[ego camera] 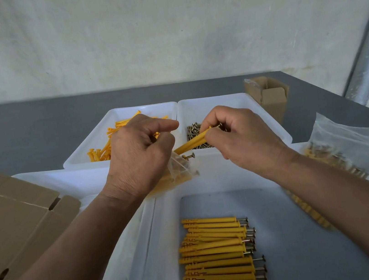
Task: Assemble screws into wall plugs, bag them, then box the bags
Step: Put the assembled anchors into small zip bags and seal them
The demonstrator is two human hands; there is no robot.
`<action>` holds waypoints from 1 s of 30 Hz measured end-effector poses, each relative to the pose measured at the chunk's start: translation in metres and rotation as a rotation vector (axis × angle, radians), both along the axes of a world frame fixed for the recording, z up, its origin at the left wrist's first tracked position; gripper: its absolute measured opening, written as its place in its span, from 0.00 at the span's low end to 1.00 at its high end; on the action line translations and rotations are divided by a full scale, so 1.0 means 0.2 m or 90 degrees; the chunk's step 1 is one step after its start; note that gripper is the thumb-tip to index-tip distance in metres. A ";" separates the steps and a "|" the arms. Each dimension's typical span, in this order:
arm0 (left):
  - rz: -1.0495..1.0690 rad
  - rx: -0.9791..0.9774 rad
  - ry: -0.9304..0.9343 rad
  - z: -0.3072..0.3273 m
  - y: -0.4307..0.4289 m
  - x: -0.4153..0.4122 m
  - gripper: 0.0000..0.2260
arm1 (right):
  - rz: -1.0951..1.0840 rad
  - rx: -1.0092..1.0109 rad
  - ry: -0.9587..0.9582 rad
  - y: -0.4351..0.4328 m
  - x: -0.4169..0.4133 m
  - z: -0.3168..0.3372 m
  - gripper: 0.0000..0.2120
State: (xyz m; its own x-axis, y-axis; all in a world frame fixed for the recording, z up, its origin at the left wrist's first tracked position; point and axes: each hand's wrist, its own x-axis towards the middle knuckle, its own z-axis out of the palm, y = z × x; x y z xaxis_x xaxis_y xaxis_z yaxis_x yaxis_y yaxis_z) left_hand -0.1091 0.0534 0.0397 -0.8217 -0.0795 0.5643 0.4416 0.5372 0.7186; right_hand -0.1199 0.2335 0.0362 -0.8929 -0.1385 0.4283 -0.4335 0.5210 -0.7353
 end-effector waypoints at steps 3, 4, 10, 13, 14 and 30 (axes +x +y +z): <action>-0.001 0.001 0.004 -0.01 0.00 0.00 0.16 | 0.023 0.026 0.005 -0.02 0.00 -0.01 0.06; -0.003 -0.001 0.006 -0.01 0.00 0.00 0.16 | 0.035 0.038 0.007 -0.03 0.01 -0.02 0.07; -0.010 -0.003 0.015 -0.02 0.00 -0.01 0.15 | 0.072 0.084 -0.008 -0.08 0.01 -0.08 0.08; -0.006 0.005 0.011 -0.02 0.00 -0.01 0.15 | 0.070 0.027 -0.037 -0.07 0.01 -0.06 0.10; -0.006 0.008 0.009 -0.02 0.00 -0.01 0.15 | 0.069 0.007 -0.044 -0.07 0.01 -0.05 0.10; -0.006 -0.008 0.008 -0.02 0.00 -0.01 0.15 | 0.077 0.018 -0.034 -0.06 0.06 -0.02 0.15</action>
